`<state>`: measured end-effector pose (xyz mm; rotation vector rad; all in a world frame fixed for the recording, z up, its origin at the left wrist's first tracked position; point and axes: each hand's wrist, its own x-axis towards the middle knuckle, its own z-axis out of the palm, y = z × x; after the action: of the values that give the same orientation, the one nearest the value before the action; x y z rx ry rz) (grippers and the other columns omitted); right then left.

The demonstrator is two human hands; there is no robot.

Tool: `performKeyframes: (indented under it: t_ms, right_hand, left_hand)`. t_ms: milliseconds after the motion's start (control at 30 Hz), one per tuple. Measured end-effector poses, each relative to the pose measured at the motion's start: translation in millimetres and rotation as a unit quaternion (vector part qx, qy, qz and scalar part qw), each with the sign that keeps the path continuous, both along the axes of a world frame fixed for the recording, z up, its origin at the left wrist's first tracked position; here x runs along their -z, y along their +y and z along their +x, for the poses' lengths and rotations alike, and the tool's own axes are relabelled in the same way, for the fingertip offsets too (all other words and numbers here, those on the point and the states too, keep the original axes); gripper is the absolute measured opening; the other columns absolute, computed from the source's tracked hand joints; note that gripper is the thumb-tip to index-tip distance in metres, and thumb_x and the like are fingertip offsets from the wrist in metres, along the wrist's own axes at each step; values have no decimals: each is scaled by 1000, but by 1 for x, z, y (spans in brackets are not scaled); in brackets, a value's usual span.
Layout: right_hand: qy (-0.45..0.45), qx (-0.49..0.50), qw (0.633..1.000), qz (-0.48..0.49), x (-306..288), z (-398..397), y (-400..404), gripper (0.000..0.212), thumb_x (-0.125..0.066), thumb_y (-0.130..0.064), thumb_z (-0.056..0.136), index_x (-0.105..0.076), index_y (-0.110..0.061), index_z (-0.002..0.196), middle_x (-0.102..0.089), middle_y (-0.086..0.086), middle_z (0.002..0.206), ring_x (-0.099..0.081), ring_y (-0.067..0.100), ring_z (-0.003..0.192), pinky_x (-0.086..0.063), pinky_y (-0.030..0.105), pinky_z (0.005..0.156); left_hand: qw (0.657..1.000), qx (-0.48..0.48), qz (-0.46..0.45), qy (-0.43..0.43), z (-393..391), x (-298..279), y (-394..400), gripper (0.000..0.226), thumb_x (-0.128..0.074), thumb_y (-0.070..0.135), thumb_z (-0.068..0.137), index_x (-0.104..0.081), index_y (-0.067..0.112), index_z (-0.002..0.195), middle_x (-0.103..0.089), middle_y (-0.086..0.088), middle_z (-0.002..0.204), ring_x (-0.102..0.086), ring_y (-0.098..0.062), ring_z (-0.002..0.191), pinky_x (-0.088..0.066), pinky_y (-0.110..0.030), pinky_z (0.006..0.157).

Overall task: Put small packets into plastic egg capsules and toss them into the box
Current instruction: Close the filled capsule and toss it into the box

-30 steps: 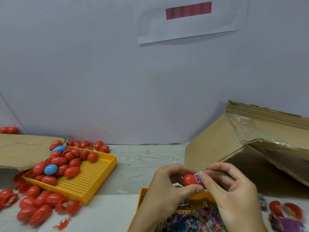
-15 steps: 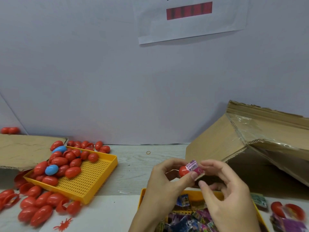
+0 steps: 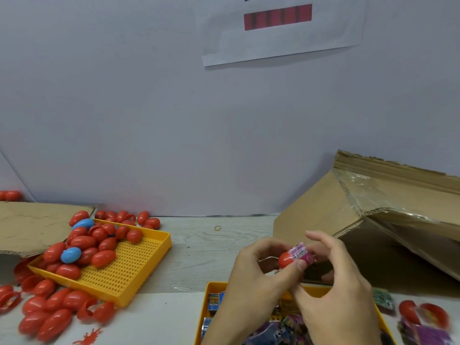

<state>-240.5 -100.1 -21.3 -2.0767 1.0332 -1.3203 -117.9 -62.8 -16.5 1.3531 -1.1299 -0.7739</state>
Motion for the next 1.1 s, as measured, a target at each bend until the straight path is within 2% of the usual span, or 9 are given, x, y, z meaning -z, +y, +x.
performKeyframes:
  t_ms: [133, 267, 400, 533, 700, 833, 900, 967, 1100]
  right_hand:
    - [-20, -2, 1000, 4, 1, 1, -1, 79, -91, -13, 55, -44, -54, 104, -62, -18, 96, -55, -5, 92, -40, 13, 67]
    - [-19, -11, 1000, 10, 1, 0, -2, 71, -91, -13, 56, -47, -51, 96, -63, -14, 95, -54, -7, 91, -40, 12, 67]
    - [-19, -15, 999, 29, 2, -1, -2, 65, -91, -16, 57, -51, -45, 100, -65, -7, 95, -56, -2, 91, -40, 13, 66]
    - [-34, -40, 996, 66, 4, -4, -5, 63, -89, -13, 59, -55, -41, 103, -66, -15, 96, -58, -3, 94, -43, 17, 69]
    - [-84, -119, 982, 121, 4, -8, -8, 63, -77, -3, 74, -54, -48, 109, -69, -17, 105, -62, 4, 100, -50, 29, 78]
    - [-160, -118, 970, 137, 3, -8, -11, 47, -72, -4, 79, -60, -44, 101, -73, -5, 93, -67, 10, 89, -53, 30, 72]
    - [-190, -118, 962, 160, 4, -8, -14, 42, -73, -4, 79, -63, -40, 97, -73, 1, 87, -69, 15, 82, -56, 29, 68]
    - [-213, -122, 952, 184, 4, -9, -17, 37, -74, -3, 76, -65, -35, 94, -74, 4, 82, -70, 18, 77, -56, 22, 63]
    - [-234, -138, 937, 220, 3, -11, -19, 35, -73, -2, 75, -67, -32, 91, -74, 5, 79, -71, 15, 76, -54, 15, 60]
  left_hand:
    - [1000, -3, -5, 2, 0, -2, 1, 16, -78, 28, 82, -72, 30, 97, -73, -2, 102, -70, -23, 99, -57, -41, 91]
    - [1000, -4, -4, 6, 0, -2, 1, 19, -77, 28, 83, -70, 35, 99, -73, -1, 103, -70, -23, 99, -58, -40, 89]
    - [1000, -3, -13, -6, -1, -4, 2, 15, -73, 30, 86, -69, 38, 98, -73, 3, 100, -70, -18, 97, -59, -37, 85]
    - [1000, -13, -16, -4, -1, -5, 2, 10, -73, 31, 86, -69, 38, 92, -72, 4, 98, -71, -16, 94, -60, -36, 82]
    - [999, -14, -34, 26, 5, -4, 3, 7, -76, 27, 85, -72, 30, 89, -72, 1, 94, -72, -18, 91, -61, -33, 76]
    - [999, 4, -23, 29, 6, -2, 4, 19, -79, 38, 78, -73, 25, 90, -72, -5, 93, -72, -24, 91, -61, -37, 78]
    - [999, 13, -15, 28, 6, -1, 4, 23, -80, 42, 75, -73, 25, 90, -72, -5, 92, -72, -25, 90, -61, -36, 76]
    - [999, 23, -7, 29, 7, 0, 4, 22, -81, 37, 76, -72, 25, 92, -73, -6, 93, -72, -26, 89, -61, -36, 76]
    - [999, 26, 6, 43, 8, 0, 5, 26, -84, 32, 75, -70, 23, 95, -73, -9, 93, -73, -28, 87, -61, -35, 75]
